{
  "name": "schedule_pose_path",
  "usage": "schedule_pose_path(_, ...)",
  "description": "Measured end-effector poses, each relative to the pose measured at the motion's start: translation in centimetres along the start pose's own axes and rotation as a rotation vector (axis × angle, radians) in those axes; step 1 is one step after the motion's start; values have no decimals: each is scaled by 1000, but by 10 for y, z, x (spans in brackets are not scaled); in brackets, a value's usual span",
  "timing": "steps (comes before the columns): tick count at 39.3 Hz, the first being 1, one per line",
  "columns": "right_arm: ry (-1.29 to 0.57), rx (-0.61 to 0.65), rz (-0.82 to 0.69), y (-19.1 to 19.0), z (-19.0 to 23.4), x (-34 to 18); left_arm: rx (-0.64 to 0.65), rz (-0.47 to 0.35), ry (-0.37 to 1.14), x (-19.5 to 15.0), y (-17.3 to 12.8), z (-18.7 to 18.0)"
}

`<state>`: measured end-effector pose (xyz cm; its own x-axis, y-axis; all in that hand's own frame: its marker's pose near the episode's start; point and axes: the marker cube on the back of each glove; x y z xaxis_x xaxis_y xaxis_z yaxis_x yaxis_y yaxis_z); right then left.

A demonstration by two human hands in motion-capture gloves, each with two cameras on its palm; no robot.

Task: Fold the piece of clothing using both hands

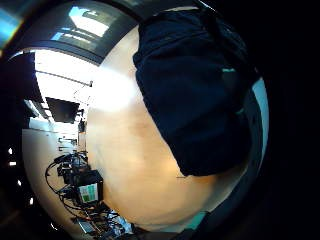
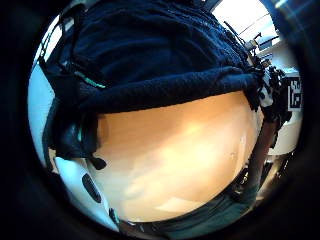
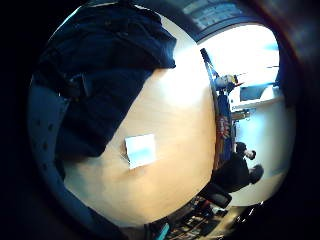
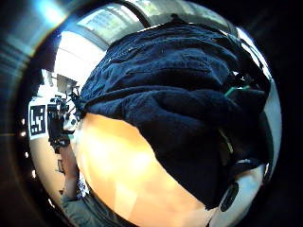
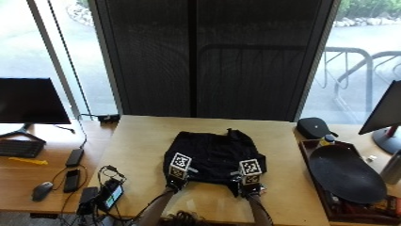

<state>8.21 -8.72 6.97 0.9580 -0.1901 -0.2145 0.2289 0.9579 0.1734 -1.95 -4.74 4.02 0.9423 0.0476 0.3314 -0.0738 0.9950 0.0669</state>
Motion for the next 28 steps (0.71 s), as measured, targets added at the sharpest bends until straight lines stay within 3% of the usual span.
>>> schedule_pose_path(2, -90, -136, -39, 20, -18, -9, -240, 46, 102, 7, 25, -6)
schedule_pose_path(4, -140, -233, -46, 25, -21, -6, -437, 26, 108, 2, 43, -15)
schedule_pose_path(6, -181, -293, -52, 26, -25, -2, -499, -19, 52, -10, 44, -21)
schedule_pose_path(10, -248, -291, -61, 26, -57, 0, -227, 84, 149, -10, 14, -24)
schedule_pose_path(12, -274, -248, -49, 21, -76, 1, -150, 96, 164, -15, 11, -38)
schedule_pose_path(18, -271, -56, 33, -14, -117, 6, 50, -14, 143, -36, -13, -74)
schedule_pose_path(22, -240, -10, 86, -49, -119, 8, 109, -77, 140, -44, -35, -90)
schedule_pose_path(25, -224, -6, 129, -80, -114, 6, 191, -128, 133, -49, -71, -88)
schedule_pose_path(28, -205, 2, 180, -111, -99, 6, 373, -183, 102, -59, -117, -91)
